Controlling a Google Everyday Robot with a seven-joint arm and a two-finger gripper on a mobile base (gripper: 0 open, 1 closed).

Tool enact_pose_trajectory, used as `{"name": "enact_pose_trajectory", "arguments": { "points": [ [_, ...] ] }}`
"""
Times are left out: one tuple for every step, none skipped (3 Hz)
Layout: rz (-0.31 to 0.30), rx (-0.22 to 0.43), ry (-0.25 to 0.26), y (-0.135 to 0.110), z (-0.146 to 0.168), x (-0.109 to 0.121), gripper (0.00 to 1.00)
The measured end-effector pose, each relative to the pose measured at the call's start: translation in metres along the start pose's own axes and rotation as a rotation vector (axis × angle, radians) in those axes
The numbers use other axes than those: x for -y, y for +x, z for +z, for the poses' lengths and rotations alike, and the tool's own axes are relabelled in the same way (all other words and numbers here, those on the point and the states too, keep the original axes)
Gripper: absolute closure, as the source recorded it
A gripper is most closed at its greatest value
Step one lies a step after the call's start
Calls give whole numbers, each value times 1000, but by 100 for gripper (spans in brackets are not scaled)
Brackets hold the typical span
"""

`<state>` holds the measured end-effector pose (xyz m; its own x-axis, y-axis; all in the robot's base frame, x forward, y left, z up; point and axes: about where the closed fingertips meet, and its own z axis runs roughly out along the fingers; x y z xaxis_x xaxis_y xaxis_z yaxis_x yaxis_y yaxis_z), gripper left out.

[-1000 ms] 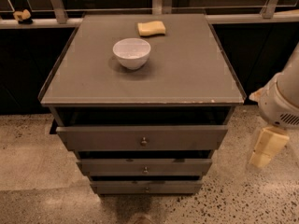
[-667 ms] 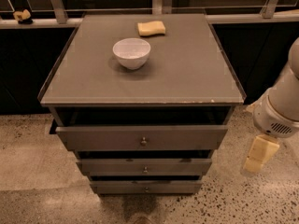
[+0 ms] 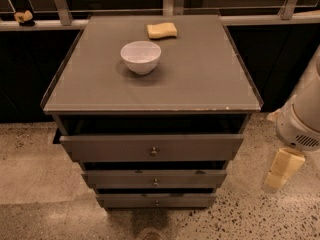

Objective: Open middle drawer

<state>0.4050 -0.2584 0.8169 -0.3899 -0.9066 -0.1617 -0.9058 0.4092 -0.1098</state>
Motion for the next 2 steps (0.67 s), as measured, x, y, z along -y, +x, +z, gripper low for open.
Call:
{"name": "enact_pose_trajectory", "arguments": {
  "points": [
    [3, -6, 24, 23, -11, -24, 0],
    [-3, -16, 43, 49, -13, -67, 0]
  ]
}}
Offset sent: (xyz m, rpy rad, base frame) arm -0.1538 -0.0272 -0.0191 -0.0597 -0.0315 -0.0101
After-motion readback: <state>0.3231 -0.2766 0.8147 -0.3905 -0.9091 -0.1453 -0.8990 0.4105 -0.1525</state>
